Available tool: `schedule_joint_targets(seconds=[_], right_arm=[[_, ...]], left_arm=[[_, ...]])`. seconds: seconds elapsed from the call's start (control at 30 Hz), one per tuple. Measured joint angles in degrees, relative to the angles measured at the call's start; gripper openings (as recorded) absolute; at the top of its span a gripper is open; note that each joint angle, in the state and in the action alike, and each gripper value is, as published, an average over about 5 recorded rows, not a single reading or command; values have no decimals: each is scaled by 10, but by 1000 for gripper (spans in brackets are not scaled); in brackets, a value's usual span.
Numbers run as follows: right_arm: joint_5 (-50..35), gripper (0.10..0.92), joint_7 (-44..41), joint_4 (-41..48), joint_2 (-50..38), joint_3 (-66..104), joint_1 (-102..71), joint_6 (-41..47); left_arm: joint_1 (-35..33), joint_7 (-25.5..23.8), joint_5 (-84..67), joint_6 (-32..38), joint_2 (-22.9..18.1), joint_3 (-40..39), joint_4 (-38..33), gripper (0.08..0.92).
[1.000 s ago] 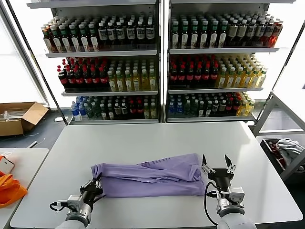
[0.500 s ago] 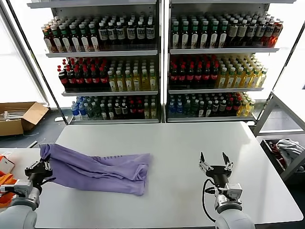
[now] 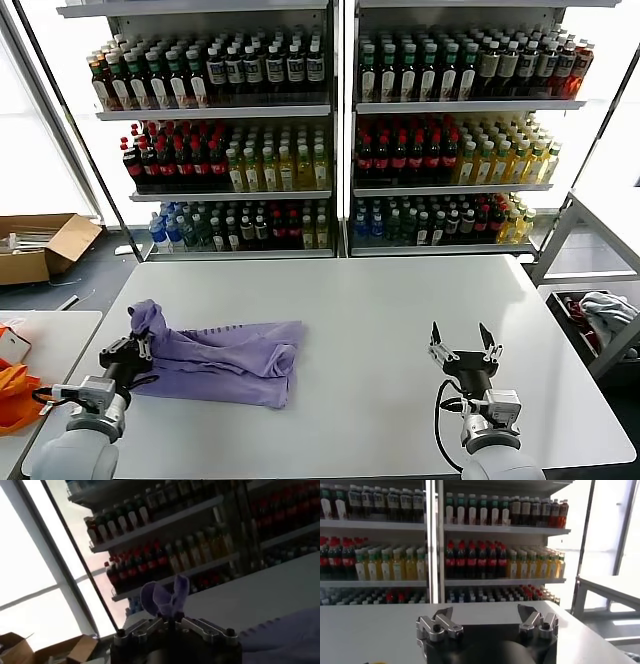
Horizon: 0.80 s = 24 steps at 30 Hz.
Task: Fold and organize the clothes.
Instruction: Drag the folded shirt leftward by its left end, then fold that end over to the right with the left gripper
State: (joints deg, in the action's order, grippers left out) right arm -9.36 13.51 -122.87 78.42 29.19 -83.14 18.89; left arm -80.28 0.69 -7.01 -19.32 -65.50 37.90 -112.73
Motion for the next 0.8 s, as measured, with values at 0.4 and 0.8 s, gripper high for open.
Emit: schedule_joint_targets(seconds=[0.4,0.8], right_arm=[[16,823,0,-12,24,22,-35,-10],[33,823,0,-10,43,23,-56,-17]], left_arm=[[55,5,8,-33,-44,-156,10,114],[85,8,16,-60,-78,-248,35,114]])
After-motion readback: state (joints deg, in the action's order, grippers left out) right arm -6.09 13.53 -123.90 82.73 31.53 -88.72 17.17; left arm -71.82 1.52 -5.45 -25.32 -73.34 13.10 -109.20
